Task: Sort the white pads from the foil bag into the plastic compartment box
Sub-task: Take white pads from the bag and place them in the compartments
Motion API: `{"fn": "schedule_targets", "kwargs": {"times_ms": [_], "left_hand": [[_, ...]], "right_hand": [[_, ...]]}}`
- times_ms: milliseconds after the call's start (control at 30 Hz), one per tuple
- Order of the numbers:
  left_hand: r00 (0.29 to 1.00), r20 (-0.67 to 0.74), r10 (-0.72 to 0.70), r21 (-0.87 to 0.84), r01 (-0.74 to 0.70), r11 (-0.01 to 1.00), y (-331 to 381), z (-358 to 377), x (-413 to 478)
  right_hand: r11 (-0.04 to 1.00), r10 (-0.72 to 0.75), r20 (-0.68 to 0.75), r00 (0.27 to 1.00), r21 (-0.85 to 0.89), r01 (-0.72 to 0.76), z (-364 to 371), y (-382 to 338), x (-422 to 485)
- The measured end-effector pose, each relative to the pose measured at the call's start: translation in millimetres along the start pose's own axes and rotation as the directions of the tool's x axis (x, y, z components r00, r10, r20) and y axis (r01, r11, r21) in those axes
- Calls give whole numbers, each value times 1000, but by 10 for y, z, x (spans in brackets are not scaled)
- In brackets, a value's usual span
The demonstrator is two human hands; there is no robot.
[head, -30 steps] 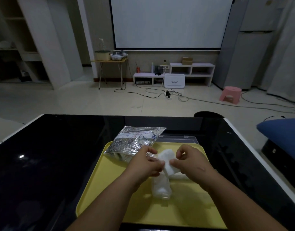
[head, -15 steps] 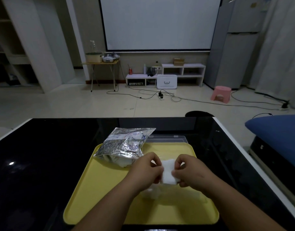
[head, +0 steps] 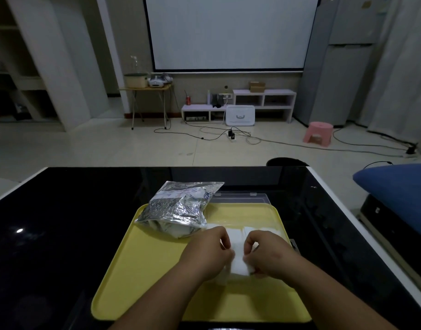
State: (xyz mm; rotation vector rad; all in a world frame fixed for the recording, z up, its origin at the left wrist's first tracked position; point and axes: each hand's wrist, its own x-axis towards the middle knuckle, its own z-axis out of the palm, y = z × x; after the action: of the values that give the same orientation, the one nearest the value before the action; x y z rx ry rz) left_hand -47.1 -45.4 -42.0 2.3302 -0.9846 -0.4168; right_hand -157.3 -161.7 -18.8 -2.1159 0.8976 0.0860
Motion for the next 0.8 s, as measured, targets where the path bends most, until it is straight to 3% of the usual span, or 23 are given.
{"fn": "schedule_targets", "kwargs": {"times_ms": [167,333,633,800], "left_hand": [[1000,-19,1,155,1,988,-5,50,-1],[994,-47,98,289,-81,954,-12,110,-14],[996,76,38,274,-57,960,-22,52,8],[996,84,14,310,-39,950,-7,61,30]], "right_hand": [[995,-4,7,1000,-103,5,76,26,52],[985,-20,-11,1000,-172,18,126,29,90],[993,25,71,997,-114,-17,4,51,117],[979,18,64,998,-204,-5,74,54,140]]}}
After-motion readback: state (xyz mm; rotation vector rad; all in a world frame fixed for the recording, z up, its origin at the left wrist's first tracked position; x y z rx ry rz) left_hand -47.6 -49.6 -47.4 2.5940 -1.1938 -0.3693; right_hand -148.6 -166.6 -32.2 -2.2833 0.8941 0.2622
